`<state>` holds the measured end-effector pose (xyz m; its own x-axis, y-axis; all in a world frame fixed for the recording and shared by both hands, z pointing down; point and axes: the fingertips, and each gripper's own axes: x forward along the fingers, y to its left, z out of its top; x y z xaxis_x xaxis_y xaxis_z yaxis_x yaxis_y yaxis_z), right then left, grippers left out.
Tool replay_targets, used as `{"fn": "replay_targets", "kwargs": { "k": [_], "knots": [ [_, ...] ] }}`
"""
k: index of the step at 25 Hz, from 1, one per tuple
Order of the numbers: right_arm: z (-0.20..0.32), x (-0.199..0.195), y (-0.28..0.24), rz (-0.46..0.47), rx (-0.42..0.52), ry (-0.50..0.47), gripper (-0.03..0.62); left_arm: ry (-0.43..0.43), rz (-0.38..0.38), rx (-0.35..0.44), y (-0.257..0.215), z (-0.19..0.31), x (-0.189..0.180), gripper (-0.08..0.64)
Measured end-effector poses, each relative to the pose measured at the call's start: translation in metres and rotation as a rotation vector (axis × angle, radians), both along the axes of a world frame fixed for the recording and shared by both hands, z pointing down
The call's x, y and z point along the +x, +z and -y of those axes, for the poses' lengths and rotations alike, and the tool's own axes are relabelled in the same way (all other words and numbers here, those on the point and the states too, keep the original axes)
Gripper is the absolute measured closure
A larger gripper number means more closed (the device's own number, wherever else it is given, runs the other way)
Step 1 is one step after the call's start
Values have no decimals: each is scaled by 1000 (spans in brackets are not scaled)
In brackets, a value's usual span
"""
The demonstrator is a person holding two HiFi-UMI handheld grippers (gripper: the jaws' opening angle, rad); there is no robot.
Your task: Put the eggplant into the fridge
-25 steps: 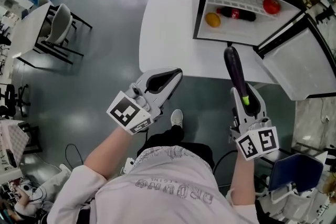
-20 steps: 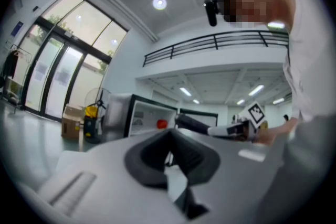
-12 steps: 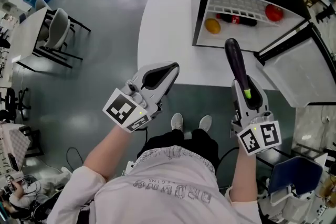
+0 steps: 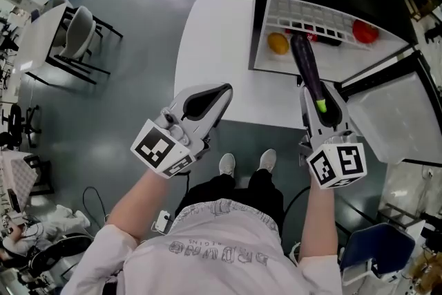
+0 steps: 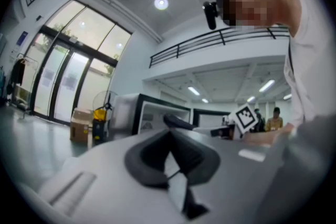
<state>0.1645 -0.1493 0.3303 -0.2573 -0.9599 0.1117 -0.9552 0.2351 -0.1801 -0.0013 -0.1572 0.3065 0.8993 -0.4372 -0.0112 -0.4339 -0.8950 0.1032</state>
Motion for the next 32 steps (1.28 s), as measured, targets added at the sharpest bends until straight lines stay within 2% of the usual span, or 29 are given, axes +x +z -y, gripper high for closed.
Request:
{"fn": "replay_targets", "kwargs": {
  "k": [11, 18, 26, 32],
  "knots": [
    [71, 31, 4, 10, 15, -76, 451, -110, 24, -20, 5, 26, 23, 552],
    [112, 47, 2, -55, 1, -89, 451, -158, 28, -48, 8, 31, 43, 552],
    [155, 31, 9, -116, -5, -74, 451, -174, 18, -59, 24, 42, 33, 552],
    [176, 27, 10, -225, -7, -41, 451, -162, 0, -61, 35, 46, 29, 552]
  ]
}}
